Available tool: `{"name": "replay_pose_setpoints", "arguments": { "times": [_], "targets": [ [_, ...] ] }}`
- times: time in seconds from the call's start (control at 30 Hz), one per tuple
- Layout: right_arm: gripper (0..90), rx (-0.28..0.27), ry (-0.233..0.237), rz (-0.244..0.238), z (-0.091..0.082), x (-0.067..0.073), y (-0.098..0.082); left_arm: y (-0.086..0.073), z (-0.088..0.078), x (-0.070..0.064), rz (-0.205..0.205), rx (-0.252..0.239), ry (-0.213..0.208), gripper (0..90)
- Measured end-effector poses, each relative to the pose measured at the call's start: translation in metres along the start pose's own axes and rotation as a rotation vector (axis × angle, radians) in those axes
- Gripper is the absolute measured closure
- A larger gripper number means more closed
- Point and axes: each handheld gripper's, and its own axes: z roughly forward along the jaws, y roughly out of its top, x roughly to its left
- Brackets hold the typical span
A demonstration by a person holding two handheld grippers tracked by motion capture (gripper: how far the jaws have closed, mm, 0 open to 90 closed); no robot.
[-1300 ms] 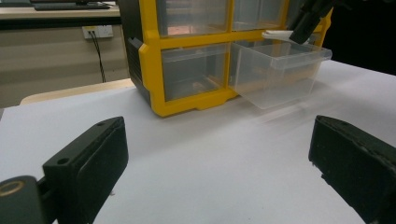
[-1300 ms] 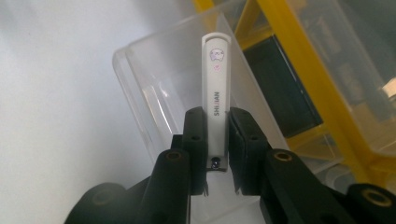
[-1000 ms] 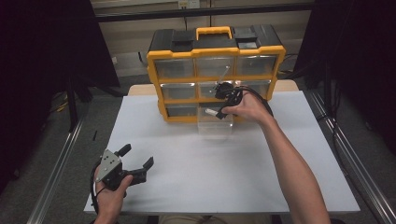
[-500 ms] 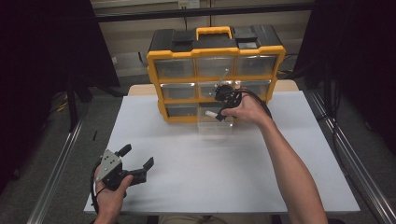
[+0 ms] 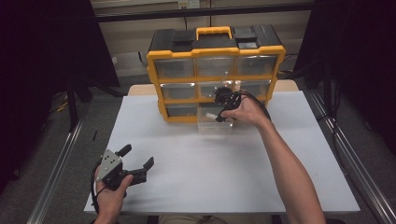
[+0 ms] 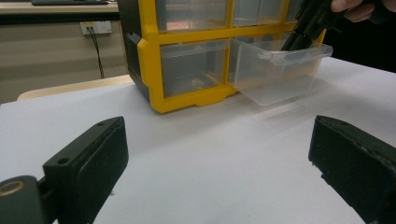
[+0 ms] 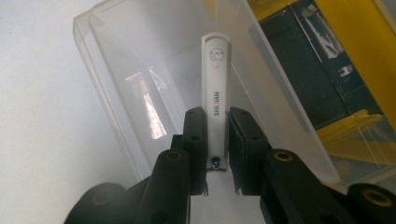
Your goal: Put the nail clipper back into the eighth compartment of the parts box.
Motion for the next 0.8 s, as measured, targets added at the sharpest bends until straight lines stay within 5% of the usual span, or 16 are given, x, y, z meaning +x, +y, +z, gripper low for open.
{"name": "replay_pose_setpoints", "arguments": {
  "times": [0.13, 0.53, 0.6, 0.7, 0.8],
  "targets": [
    [77.0, -0.01, 0.012, -0.003, 0.0, -0.002, 0.0, 0.0, 0.0, 0.001, -0.006, -0.002, -0.004, 4.8],
    [53.8, -0.097, 0.009, 0.024, -0.006, -0.005, -0.006, 0.0, 0.0, -0.001, -0.006, -0.001, -0.007, 4.8],
    [43.3, -0.151, 0.004, 0.006, -0.009, -0.003, -0.006, 0.0, 0.0, 0.0, -0.007, -0.002, -0.005, 4.8],
    [39.5, -0.175, -0.013, -0.01, -0.011, -0.002, -0.007, 0.0, 0.0, 0.0, 0.0, 0.0, 0.0, 4.8],
    [29.9, -0.212, -0.02, 0.014, -0.014, -0.002, -0.009, 0.0, 0.0, 0.0, -0.003, 0.0, 0.003, 4.7]
  ]
}}
